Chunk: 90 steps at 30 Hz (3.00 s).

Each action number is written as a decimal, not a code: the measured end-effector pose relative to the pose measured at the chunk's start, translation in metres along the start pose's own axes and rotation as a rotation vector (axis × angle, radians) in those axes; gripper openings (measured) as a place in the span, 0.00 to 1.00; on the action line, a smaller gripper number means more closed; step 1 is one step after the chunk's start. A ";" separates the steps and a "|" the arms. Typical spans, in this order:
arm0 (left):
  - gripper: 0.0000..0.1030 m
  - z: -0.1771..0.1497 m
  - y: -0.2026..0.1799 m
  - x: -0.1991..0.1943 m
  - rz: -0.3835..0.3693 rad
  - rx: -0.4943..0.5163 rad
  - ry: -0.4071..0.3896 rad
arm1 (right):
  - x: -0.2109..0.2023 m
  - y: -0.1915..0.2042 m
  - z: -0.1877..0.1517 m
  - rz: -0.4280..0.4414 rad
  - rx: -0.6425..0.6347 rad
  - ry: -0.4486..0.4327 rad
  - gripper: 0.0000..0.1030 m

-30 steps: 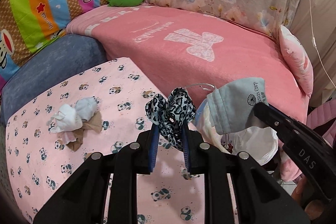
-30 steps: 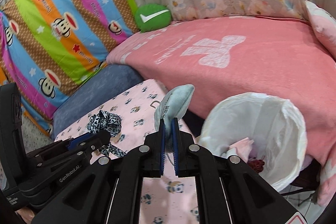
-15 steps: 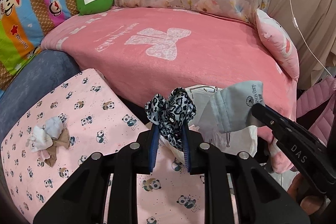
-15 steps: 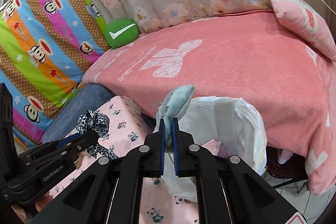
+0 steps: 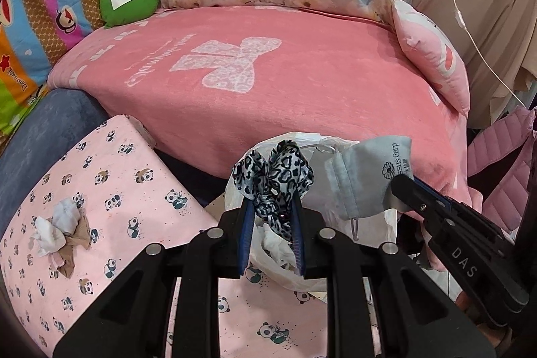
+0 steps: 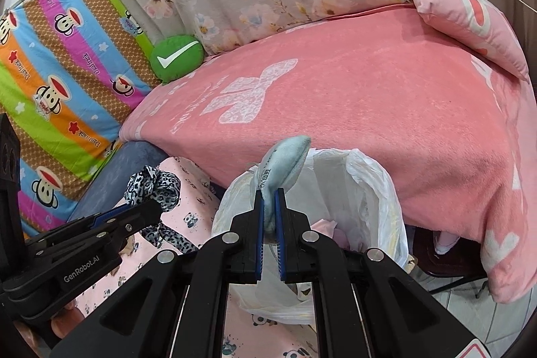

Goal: Collect trash
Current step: 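Carry the leopard scrunchie and grey pouch with both grippers over the bin, then open both grippers to drop the scrunchie and pouch into the bin, then move both open grippers back toward the white tissues on the bed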

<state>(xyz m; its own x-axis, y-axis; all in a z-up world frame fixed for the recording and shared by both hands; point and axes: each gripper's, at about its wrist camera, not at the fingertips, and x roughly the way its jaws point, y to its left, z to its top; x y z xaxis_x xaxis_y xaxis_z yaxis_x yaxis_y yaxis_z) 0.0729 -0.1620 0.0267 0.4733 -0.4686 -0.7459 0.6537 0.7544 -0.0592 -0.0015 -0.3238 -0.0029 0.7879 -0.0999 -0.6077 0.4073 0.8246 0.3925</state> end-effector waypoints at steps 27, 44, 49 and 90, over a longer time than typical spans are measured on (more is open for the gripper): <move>0.69 0.006 -0.017 0.007 0.024 0.013 -0.025 | 0.004 -0.011 -0.002 -0.014 0.018 0.000 0.14; 0.73 -0.007 0.017 0.000 0.074 -0.065 -0.024 | 0.005 0.007 -0.005 0.004 -0.013 0.015 0.30; 0.73 -0.012 0.031 -0.005 0.083 -0.101 -0.025 | 0.008 0.020 -0.007 0.015 -0.040 0.026 0.30; 0.74 -0.112 0.241 -0.065 0.274 -0.524 -0.033 | 0.061 0.243 -0.084 0.198 -0.369 0.196 0.45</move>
<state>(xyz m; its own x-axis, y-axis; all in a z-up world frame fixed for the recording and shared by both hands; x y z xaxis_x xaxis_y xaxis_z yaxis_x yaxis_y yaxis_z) 0.1333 0.1016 -0.0128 0.6073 -0.2322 -0.7598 0.1298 0.9725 -0.1935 0.1066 -0.0826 -0.0029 0.7169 0.1575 -0.6791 0.0379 0.9639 0.2636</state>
